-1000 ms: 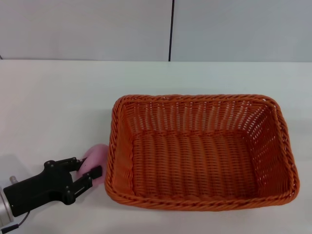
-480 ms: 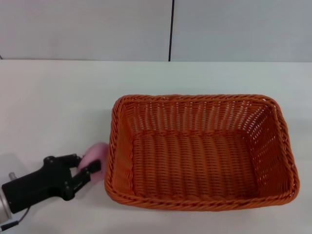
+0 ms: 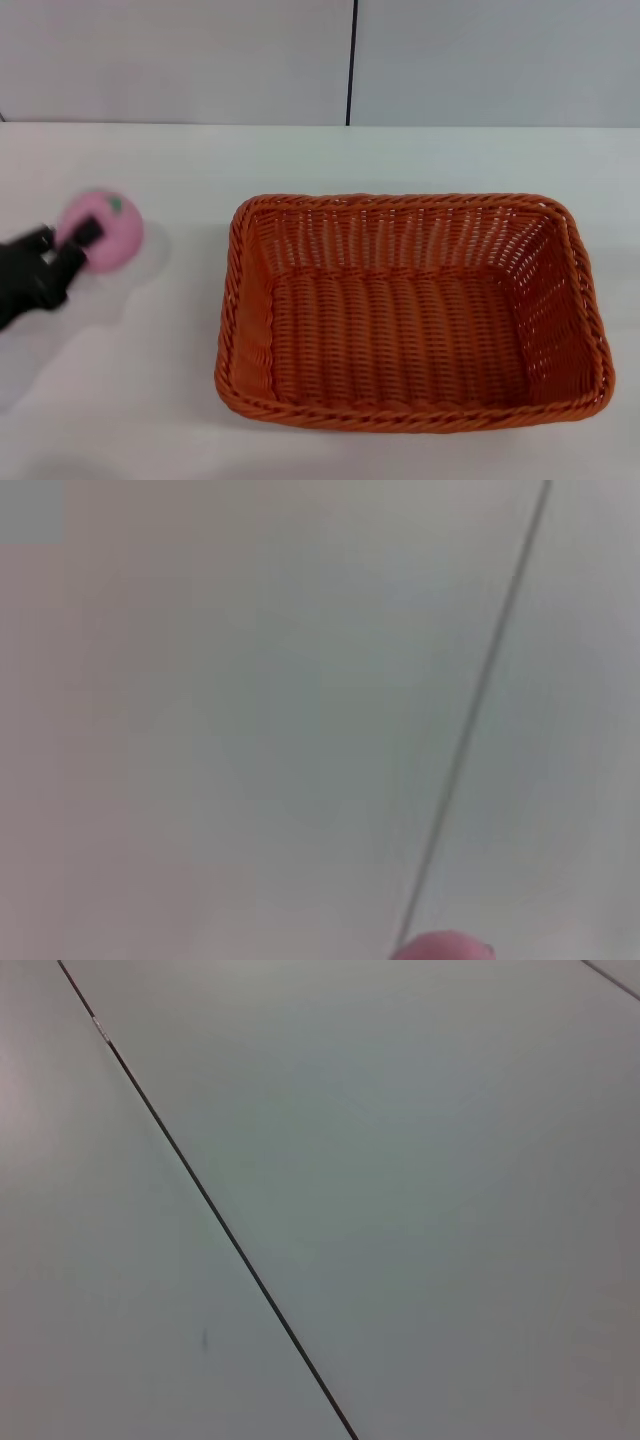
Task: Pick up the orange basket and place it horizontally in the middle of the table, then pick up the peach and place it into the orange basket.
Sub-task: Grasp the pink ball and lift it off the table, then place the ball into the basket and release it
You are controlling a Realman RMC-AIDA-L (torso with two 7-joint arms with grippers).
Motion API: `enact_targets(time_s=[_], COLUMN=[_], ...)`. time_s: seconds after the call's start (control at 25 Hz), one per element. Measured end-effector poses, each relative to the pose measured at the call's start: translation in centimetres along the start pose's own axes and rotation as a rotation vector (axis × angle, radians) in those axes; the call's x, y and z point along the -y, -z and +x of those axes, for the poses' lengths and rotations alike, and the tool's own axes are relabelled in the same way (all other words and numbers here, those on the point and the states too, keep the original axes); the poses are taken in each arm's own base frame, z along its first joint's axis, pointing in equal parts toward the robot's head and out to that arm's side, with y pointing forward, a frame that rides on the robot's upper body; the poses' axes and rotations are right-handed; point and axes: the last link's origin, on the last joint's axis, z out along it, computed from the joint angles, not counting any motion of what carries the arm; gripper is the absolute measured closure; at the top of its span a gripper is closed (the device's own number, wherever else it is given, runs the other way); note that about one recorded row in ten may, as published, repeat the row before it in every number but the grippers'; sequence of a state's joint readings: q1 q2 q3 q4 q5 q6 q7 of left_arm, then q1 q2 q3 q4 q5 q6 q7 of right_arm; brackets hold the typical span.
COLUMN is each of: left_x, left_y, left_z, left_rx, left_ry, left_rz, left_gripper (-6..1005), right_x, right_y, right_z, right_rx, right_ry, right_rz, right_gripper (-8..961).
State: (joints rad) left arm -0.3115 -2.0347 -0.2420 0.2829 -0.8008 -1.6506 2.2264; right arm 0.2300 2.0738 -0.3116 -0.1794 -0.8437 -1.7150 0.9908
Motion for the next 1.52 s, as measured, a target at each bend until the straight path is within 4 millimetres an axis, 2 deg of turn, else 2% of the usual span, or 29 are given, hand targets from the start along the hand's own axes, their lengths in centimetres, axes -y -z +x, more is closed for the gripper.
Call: enact_targets(time_s=[0.16,0.28,0.44,0.56,0.72,0.84,1.04,1.16,1.36,1.52], left_x=[-0.6,-2.4,-5.2,-7.7,-8.3,-8.1,-6.8,-6.1,-5.2,-5.1], left_y=[-1.4,-3.4,-6.7,-9.3,-10.1,-10.1,-9.1,-8.2,-5.9,-5.2], left_z=[2.0,2.9,3.0,2.1,1.5,1.5,2.0,2.2,2.8,3.1], left_rx=[-0.154,-0.205,-0.131,-0.005,0.017,0.001,-0.097,-0.188,-0.339,-0.377], left_ry=[0.04,0.051,0.027,-0.001,0.013,0.015,0.049,0.069,0.083,0.072], left_rz=[-0.04,-0.158,-0.383,-0.562,-0.56,-0.532,-0.416,-0.324,-0.206,-0.193], left_gripper=[879,904,922,925,930,933,721,479,278,228], right_x=[0.0,-0.1,-0.1,-0.2,-0.3,-0.3,-0.2,-0.2,-0.1,-0.1], right_y=[0.2,0.2,0.1,0.0,0.0,0.1,0.2,0.3,0.4,0.4], right_z=[0.2,0.2,0.3,0.5,0.6,0.6,0.6,0.7,0.7,0.7], right_rx=[-0.002,-0.002,-0.005,-0.012,-0.017,-0.018,-0.018,-0.016,-0.014,-0.013], right_ry=[-0.011,-0.012,-0.014,-0.018,-0.023,-0.024,-0.024,-0.028,-0.032,-0.032], right_rz=[0.007,0.006,0.0,-0.003,-0.002,-0.002,0.004,0.012,0.019,0.02], right_gripper=[573,573,573,573,573,573,573,573,573,573])
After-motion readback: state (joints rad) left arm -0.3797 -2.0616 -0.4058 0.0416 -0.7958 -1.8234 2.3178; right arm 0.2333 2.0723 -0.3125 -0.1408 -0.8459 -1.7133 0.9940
